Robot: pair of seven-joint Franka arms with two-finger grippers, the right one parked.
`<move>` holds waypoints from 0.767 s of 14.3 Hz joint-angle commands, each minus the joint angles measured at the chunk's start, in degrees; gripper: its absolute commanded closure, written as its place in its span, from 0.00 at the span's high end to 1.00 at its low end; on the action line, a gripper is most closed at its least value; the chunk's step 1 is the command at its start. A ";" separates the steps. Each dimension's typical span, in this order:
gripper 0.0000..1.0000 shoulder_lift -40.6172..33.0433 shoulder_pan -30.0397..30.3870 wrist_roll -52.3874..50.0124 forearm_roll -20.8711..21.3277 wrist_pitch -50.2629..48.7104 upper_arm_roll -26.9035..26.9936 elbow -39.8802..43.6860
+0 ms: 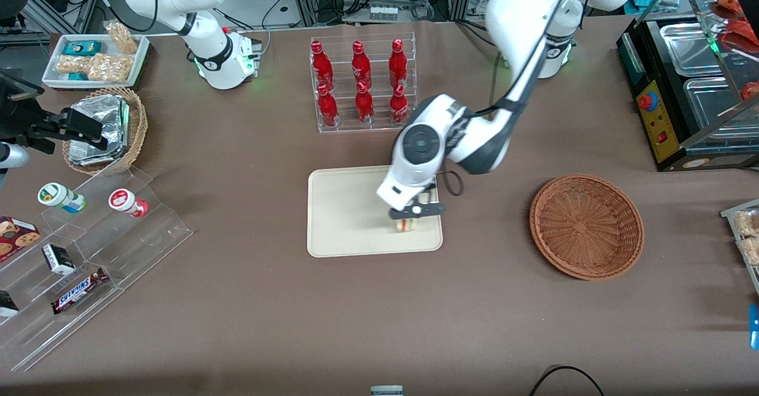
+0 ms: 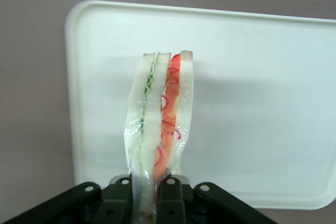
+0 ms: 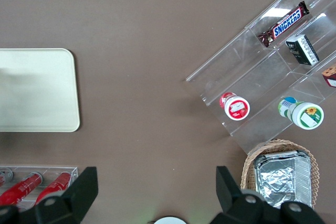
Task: Place sandwich from basket to tray
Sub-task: 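Carry the sandwich with the left gripper over the cream tray and lower it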
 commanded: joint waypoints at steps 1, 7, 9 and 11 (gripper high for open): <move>0.05 6.82 -3.61 -5.83 -0.23 1.02 0.97 8.40; 0.10 9.47 -5.82 -10.59 3.20 6.91 1.06 8.06; 0.99 9.47 -6.26 -10.59 3.37 8.41 0.97 7.71; 1.00 8.69 -6.44 -10.50 3.38 8.33 1.06 6.83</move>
